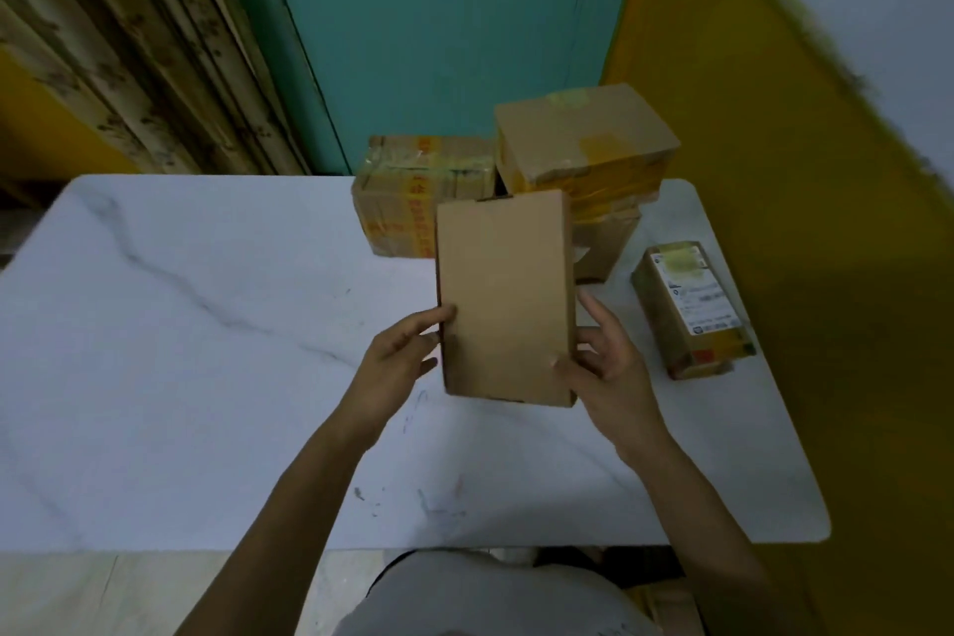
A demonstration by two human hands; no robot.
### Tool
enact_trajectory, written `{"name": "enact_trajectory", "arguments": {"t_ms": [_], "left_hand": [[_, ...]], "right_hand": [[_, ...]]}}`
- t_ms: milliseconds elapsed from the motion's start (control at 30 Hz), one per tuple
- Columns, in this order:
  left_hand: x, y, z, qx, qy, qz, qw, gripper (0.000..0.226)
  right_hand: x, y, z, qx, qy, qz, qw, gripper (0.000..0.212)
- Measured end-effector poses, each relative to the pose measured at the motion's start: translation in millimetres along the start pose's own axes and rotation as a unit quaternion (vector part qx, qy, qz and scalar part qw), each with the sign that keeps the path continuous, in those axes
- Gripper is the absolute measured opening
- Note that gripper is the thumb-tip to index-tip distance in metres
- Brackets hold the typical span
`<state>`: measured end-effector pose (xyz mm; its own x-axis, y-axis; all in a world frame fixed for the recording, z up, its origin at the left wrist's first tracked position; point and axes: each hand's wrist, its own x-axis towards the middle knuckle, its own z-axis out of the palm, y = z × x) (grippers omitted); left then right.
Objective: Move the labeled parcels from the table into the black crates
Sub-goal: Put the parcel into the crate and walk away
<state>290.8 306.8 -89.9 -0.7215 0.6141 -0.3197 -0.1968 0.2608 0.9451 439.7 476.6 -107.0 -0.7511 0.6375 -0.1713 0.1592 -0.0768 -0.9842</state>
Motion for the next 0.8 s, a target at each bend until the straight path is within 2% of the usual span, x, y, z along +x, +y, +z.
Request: {"name": "enact_trajectory", "arguments": {"t_ms": [67, 167, 233, 333, 433, 533, 600, 633, 700, 800], "left_hand": [[-8, 3, -2, 0.018, 0.002, -0.001, 1.0, 0.033], [-15, 10, -1, 0.003, -0.033, 0.016, 0.999, 0.062], [-16, 13, 1, 0.003, -0.043, 0.032, 0.999, 0.063], [-15, 13, 0, 0.009, -0.025, 0.036, 0.999, 0.05], [-14, 11, -4, -0.104, 0.01, -0.032, 0.994, 0.04], [-12, 7, -15, -0.274, -0.03, -0.107, 0.955, 0.07], [-12, 4, -20, -0.316, -0.057, -0.111, 0.94, 0.082], [-12, 3, -21, -0.309, -0.053, -0.109, 0.943, 0.078], [-10, 1, -18, -0.281, -0.029, -0.112, 0.953, 0.054], [-7, 0, -16, -0.311, -0.008, -0.13, 0.941, 0.024]], "right_hand": [[-6, -2, 12, -0.084, 0.022, -0.073, 0.994, 0.06], [-11, -3, 27, -0.173, 0.045, -0.131, 0.975, 0.047], [-11, -4, 35, -0.15, 0.048, -0.122, 0.98, 0.043], [-11, -5, 38, -0.095, 0.044, -0.095, 0.99, 0.042], [-14, -6, 30, -0.129, 0.041, -0.13, 0.982, 0.048], [-12, -8, 19, -0.211, 0.043, -0.213, 0.953, 0.045], [-7, -10, 12, -0.231, 0.044, -0.255, 0.938, 0.045], [-4, -12, 10, -0.237, 0.047, -0.266, 0.933, 0.045], [1, -16, 6, -0.253, 0.054, -0.291, 0.921, 0.043], [6, -19, 5, -0.295, 0.097, -0.303, 0.901, 0.042]]}}
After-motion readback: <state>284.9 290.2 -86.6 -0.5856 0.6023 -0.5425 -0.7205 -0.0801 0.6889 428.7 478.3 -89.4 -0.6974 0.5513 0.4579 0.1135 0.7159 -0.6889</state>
